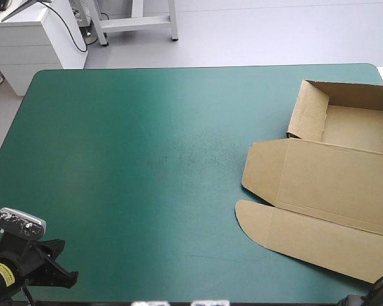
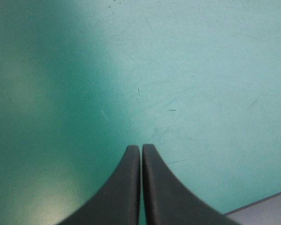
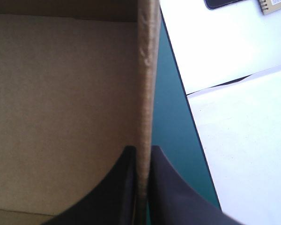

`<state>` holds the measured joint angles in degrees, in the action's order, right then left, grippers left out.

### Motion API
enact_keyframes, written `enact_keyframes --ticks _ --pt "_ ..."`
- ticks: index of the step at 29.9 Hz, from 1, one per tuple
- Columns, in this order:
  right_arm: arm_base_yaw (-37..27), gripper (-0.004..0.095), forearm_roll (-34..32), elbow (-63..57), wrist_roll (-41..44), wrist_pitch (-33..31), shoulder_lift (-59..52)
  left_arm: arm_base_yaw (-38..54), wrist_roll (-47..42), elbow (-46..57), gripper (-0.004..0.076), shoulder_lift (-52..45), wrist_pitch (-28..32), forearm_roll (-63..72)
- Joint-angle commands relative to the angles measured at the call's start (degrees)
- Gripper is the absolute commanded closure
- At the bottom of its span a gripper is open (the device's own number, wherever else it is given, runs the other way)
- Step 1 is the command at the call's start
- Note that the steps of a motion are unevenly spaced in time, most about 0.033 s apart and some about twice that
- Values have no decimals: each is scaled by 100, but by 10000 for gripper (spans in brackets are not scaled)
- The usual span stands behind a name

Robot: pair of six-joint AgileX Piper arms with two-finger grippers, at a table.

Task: Fold the box

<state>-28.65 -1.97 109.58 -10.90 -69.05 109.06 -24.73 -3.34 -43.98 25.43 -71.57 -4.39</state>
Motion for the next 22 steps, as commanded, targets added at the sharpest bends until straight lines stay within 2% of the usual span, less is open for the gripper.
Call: enact_keyframes --ticks 1,4,6,8,11,15,22 --pt "-90 655 -35 148 -163 249 -325 -26 -51 -124 731 52 -226 11" --pt "-115 301 2 148 -140 348 -325 -26 -26 -124 731 52 -226 11" --pt "-115 137 -43 159 39 332 -325 -26 -26 -124 731 52 -226 11" --pt "-115 71 -43 197 39 257 -335 -26 -26 -124 731 52 -226 11" --pt "-115 98 -7 317 39 85 -346 -26 -26 -124 731 52 -226 11" --pt "-115 225 117 587 93 -180 -401 -26 -10 -124 731 52 -214 11" --pt "-115 604 1171 748 74 -232 -826 -26 17 -124 731 52 -33 11"
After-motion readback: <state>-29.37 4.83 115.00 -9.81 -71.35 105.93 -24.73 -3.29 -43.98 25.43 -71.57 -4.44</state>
